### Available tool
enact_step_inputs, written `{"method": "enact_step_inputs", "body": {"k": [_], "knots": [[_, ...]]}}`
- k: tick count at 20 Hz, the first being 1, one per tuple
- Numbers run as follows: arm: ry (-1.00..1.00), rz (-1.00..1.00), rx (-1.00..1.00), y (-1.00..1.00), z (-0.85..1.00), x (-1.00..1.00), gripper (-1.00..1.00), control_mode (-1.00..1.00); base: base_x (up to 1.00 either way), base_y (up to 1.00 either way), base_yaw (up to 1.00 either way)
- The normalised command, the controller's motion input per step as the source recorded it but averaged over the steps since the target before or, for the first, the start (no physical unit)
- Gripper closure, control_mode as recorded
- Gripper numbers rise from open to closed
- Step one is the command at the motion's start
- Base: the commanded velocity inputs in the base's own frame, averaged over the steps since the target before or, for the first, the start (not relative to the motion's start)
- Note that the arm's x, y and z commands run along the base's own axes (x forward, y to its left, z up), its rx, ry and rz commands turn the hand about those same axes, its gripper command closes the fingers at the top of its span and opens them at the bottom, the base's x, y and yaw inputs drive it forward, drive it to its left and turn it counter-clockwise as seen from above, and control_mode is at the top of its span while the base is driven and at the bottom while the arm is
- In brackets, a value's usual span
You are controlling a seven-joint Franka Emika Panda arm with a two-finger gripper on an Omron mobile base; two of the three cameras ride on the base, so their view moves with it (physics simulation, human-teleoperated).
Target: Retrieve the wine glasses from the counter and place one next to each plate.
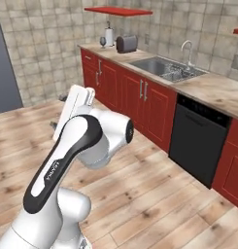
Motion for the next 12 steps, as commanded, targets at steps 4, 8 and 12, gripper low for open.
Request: {"method": "enact_step_inputs", "body": {"k": [4, 8, 12], "knots": [[0.0, 0.0, 0.0, 0.0, 0.0, 0.0, -1.0, 1.0, 1.0, 1.0, 0.0], [0.0, 0.0, 0.0, 0.0, 0.0, 0.0, -1.0, 1.0, 1.0, 1.0, 0.0], [0.0, 0.0, 0.0, 0.0, 0.0, 0.0, -1.0, 1.0, 1.0, 1.0, -0.02]]}}
